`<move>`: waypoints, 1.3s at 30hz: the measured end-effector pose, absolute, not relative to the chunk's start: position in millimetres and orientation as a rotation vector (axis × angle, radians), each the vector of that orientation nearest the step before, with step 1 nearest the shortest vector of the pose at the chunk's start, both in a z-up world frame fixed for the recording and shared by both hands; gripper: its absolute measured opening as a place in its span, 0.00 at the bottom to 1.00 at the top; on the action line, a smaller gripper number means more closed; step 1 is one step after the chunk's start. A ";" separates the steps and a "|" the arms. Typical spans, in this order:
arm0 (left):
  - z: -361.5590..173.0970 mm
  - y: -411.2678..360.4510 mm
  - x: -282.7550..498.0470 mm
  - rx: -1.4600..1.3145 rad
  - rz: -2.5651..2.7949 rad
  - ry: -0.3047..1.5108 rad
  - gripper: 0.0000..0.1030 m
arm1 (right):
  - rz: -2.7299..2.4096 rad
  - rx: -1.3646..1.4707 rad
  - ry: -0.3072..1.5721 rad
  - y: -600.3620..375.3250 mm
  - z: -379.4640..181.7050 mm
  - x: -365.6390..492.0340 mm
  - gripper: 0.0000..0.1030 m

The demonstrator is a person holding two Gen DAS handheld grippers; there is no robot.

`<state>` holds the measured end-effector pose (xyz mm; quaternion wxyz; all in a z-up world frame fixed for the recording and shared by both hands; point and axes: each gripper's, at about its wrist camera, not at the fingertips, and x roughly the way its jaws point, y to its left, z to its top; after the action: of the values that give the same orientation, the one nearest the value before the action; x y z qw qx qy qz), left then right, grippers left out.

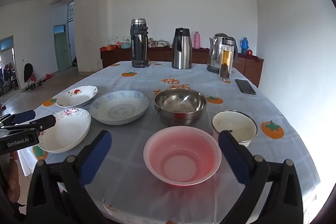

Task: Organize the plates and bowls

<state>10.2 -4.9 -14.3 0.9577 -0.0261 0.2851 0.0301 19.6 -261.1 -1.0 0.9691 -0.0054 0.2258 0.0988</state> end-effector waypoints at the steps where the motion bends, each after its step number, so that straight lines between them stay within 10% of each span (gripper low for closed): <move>1: -14.8 -5.5 10.7 -0.050 0.064 0.580 0.82 | 0.201 -0.011 0.456 -261.1 -0.9 19.7 1.00; 39: -20.8 -11.3 12.7 -0.009 0.071 0.593 0.82 | 0.205 -0.026 0.456 -254.6 -2.1 18.1 1.00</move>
<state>12.7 -11.3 -20.8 0.9558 -0.0043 0.2920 0.0351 18.1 -254.6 -2.1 0.9688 -0.0128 0.2257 0.1016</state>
